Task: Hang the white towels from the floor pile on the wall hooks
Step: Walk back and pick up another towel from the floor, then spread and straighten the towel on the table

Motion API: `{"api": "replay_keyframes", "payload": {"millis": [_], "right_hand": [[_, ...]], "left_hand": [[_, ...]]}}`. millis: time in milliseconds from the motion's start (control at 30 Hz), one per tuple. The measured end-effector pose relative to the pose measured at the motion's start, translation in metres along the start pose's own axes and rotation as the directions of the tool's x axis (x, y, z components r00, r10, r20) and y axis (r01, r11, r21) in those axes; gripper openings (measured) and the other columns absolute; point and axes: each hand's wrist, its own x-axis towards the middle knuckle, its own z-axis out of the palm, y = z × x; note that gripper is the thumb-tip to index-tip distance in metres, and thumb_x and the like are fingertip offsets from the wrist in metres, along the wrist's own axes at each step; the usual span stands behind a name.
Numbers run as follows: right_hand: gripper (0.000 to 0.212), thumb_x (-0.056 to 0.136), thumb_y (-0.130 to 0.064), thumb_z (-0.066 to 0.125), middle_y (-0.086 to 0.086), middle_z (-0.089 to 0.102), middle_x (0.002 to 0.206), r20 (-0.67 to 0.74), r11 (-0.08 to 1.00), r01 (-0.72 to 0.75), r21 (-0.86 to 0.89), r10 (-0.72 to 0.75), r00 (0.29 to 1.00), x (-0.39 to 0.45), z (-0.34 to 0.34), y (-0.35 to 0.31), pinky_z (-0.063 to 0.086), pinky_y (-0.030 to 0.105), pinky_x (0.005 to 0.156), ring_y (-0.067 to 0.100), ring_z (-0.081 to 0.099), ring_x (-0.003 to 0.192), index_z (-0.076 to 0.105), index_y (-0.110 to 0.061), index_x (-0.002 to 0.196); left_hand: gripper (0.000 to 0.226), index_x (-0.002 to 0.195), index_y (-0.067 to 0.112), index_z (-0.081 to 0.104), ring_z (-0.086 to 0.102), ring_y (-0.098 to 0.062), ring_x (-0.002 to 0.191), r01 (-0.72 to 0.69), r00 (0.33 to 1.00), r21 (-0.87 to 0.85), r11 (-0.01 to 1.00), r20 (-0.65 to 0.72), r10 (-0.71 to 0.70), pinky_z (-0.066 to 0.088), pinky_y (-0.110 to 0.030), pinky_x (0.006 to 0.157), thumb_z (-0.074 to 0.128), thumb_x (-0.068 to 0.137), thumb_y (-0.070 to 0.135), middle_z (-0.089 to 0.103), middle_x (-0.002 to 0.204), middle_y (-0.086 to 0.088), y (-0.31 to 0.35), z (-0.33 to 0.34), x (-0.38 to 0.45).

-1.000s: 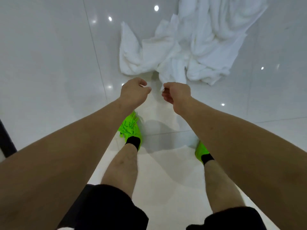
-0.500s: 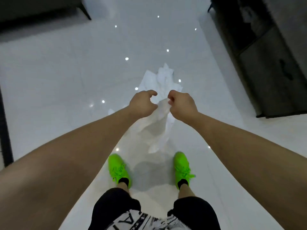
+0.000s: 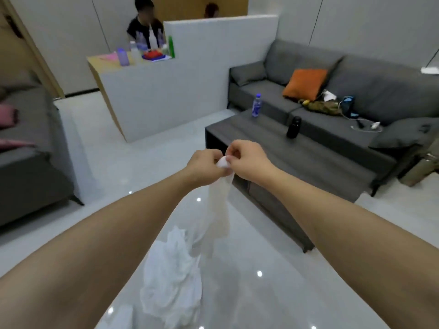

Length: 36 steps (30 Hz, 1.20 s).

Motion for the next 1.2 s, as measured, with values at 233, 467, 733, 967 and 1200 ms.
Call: {"api": "replay_keyframes", "payload": {"millis": [233, 467, 733, 967, 1200], "right_hand": [[0.017, 0.073, -0.024, 0.071, -0.010, 0.066, 0.083, 0.054, 0.997, -0.047, 0.061, 0.044, 0.998, 0.013, -0.097, 0.068, 0.051, 0.024, 0.063, 0.009, 0.063, 0.079, 0.064, -0.028, 0.088], [0.011, 0.091, -0.027, 0.059, -0.005, 0.063, 0.080, -0.158, 0.977, -0.118, 0.177, 0.147, 0.977, 0.042, -0.124, 0.125, 0.048, 0.027, 0.061, 0.013, 0.061, 0.076, 0.064, -0.026, 0.081], [0.030, 0.092, -0.042, 0.057, 0.000, 0.066, 0.083, -0.217, 0.981, -0.131, 0.142, 0.160, 0.963, 0.143, -0.192, 0.167, 0.050, 0.037, 0.073, 0.018, 0.062, 0.081, 0.067, -0.015, 0.086], [0.042, 0.064, -0.048, 0.084, 0.000, 0.063, 0.072, -0.008, 1.000, -0.027, -0.008, 0.027, 1.000, 0.276, -0.238, 0.189, 0.042, 0.028, 0.055, 0.014, 0.061, 0.067, 0.063, -0.012, 0.072], [0.029, 0.071, -0.039, 0.080, 0.004, 0.064, 0.068, 0.051, 0.986, 0.005, -0.168, 0.004, 0.999, 0.385, -0.263, 0.236, 0.041, 0.027, 0.051, 0.020, 0.063, 0.067, 0.064, -0.015, 0.064]], "left_hand": [[0.017, 0.084, 0.029, 0.058, 0.060, -0.015, 0.078, -0.105, 0.979, -0.074, 0.992, -0.183, 0.090, 0.051, -0.030, 0.063, 0.071, 0.081, 0.038, 0.061, 0.085, 0.003, 0.116, 0.007, 0.062], [0.018, 0.096, 0.028, 0.062, 0.059, -0.020, 0.091, -0.133, 0.972, -0.095, 0.987, -0.209, 0.111, 0.055, -0.037, 0.079, 0.069, 0.082, 0.036, 0.060, 0.097, 0.000, 0.162, 0.017, 0.125], [0.005, 0.079, 0.029, 0.067, 0.052, 0.000, 0.074, -0.180, 0.948, -0.091, 0.979, -0.284, 0.147, 0.043, -0.022, 0.063, 0.067, 0.083, 0.031, 0.059, 0.076, 0.016, 0.186, 0.025, 0.249], [0.009, 0.081, 0.022, 0.069, 0.059, -0.013, 0.079, -0.123, 0.929, -0.108, 0.987, -0.361, 0.076, 0.049, -0.027, 0.067, 0.066, 0.082, 0.031, 0.065, 0.080, 0.004, 0.186, 0.004, 0.371], [0.009, 0.081, 0.021, 0.066, 0.059, -0.020, 0.080, 0.022, 0.846, -0.125, 0.992, -0.527, -0.085, 0.046, -0.028, 0.066, 0.064, 0.084, 0.029, 0.064, 0.082, -0.001, 0.172, -0.034, 0.457]]}}
